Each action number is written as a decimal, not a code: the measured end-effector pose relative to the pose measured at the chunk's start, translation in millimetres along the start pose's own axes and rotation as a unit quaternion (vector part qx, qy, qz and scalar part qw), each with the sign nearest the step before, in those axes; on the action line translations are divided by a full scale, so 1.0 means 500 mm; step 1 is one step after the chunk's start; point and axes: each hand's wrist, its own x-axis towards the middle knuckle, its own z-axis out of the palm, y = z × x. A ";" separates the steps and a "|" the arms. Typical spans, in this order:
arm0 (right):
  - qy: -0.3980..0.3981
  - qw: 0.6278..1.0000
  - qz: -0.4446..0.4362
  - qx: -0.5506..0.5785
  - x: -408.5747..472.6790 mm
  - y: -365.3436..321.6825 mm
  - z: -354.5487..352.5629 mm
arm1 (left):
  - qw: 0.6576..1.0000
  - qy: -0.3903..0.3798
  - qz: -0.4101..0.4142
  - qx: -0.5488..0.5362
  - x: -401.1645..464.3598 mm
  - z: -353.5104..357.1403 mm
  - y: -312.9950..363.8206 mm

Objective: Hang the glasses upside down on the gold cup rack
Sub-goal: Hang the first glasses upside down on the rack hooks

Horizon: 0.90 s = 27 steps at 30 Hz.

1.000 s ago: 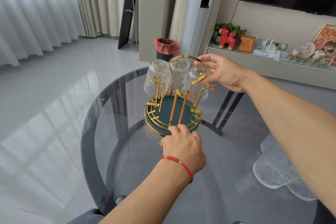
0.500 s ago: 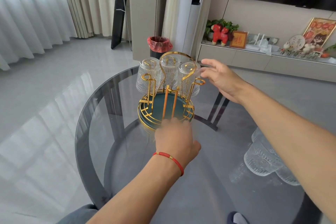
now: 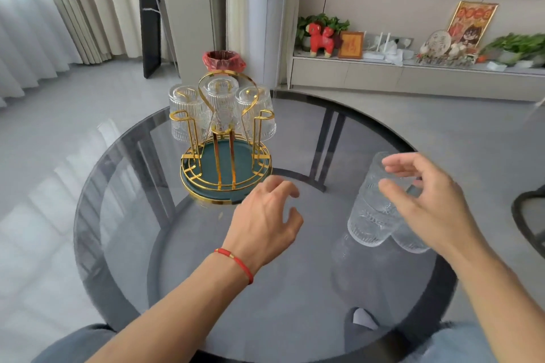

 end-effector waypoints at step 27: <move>-0.172 0.975 -0.081 0.111 -0.066 -0.033 0.088 | 0.972 -0.053 0.041 -0.227 -0.041 -0.006 0.037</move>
